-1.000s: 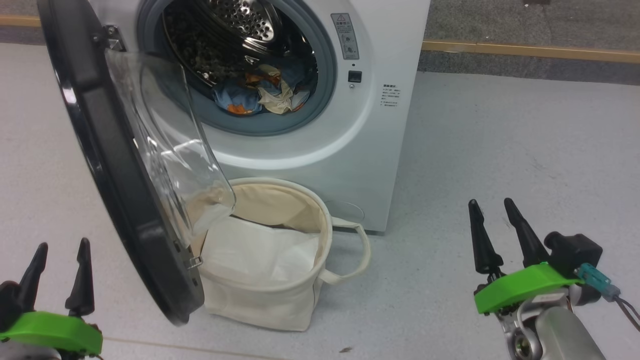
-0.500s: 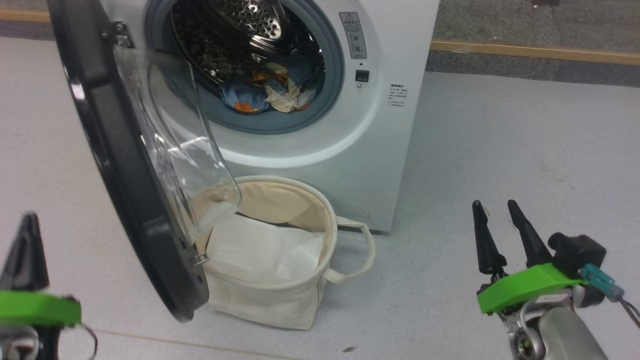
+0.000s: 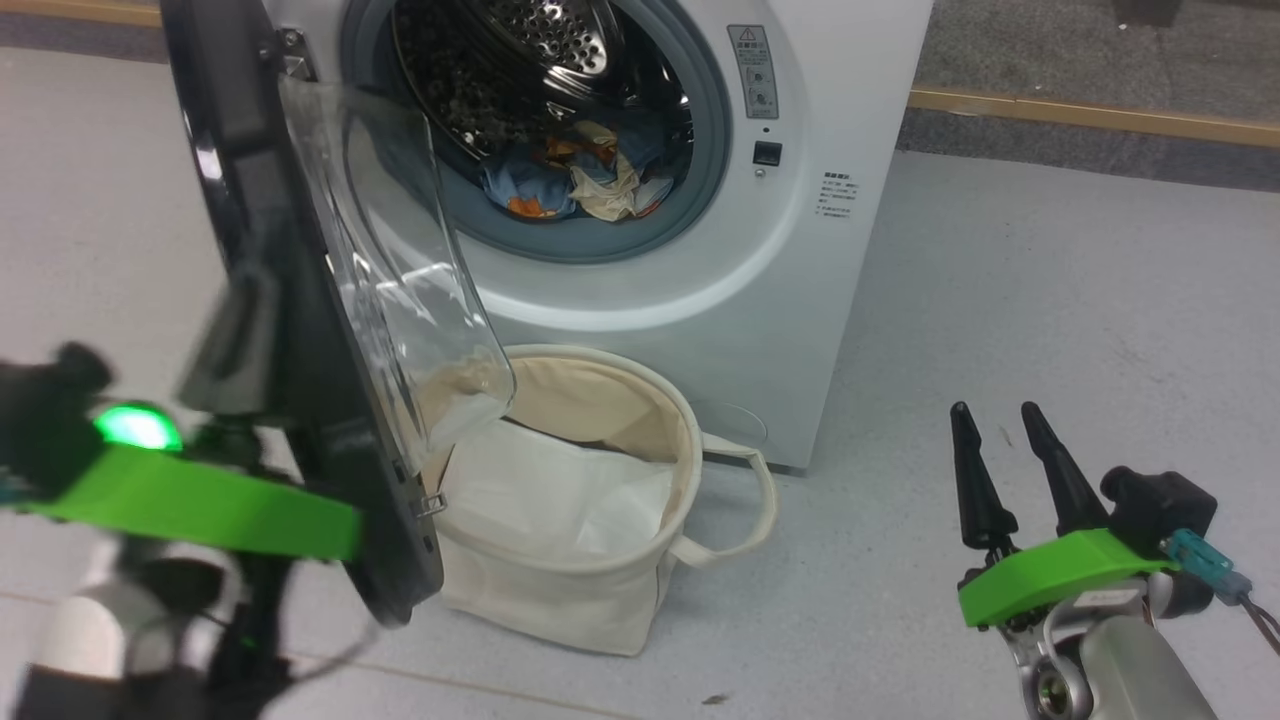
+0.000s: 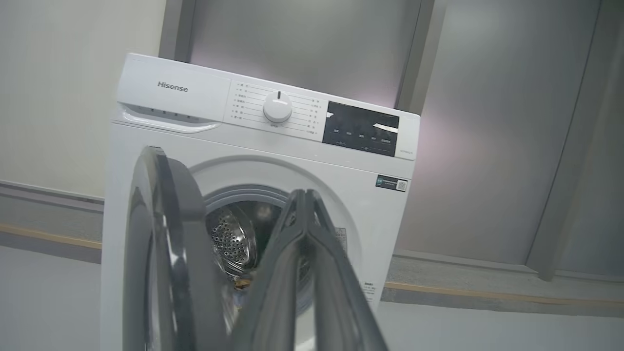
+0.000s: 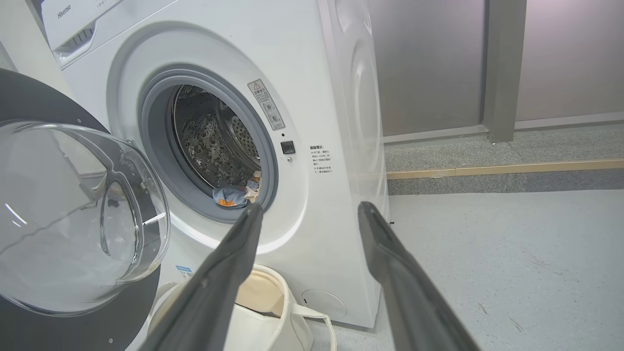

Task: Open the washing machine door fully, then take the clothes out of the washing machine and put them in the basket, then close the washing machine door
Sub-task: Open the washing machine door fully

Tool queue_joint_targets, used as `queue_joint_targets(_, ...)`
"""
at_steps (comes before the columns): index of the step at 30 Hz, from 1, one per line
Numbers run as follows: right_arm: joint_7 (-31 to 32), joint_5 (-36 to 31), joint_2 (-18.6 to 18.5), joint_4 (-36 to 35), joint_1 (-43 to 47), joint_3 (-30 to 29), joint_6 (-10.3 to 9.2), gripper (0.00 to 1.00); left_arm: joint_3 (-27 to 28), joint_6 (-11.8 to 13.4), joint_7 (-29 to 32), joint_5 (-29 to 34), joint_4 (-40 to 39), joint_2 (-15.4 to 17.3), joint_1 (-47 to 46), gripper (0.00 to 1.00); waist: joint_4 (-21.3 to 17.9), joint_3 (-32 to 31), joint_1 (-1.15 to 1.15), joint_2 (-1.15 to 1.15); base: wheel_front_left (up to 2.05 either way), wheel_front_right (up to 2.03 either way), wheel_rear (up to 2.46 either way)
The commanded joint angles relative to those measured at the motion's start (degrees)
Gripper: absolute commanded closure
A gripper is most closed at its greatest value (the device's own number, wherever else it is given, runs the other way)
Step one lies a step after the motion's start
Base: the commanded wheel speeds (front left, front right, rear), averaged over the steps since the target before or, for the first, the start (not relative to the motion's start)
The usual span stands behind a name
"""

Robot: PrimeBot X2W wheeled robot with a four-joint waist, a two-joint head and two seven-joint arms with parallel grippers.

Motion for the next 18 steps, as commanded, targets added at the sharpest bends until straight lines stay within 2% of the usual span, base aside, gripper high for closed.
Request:
queue_joint_targets(1, -0.71, 0.42, -0.08, -1.58, -2.17, 1.33, 0.06, 0.00, 0.96, 0.44, 1.44, -0.08, -2.89, 0.34, -2.91, 1.00, 0.09, 0.14, 0.00, 0.00, 0.00, 0.00, 0.00)
queue_joint_targets(5, -0.71, 0.37, -0.23, -1.47, -2.68, 1.63, 0.06, 0.00, -5.69, 2.97, 7.86, -3.15, -6.40, -4.81, -0.94, 1.00, 0.28, 0.62, 0.00, 0.00, 0.00, 0.00, 0.00)
queue_joint_targets(8, -0.71, 0.35, -0.22, -1.79, -3.36, 1.71, 0.06, 0.00, -8.25, 4.72, 9.82, -4.09, -6.24, -7.06, 1.06, 1.00, 0.18, 1.67, 0.00, 0.00, 0.00, 0.00, 0.00)
queue_joint_targets(18, -0.71, 0.07, -0.02, -2.04, -4.43, 1.70, 0.06, 0.00, -10.23, 6.78, 1.87, -1.29, 6.90, -9.90, 3.43, 1.00, 0.22, 3.54, 0.00, 0.00, 0.00, 0.00, 0.00)
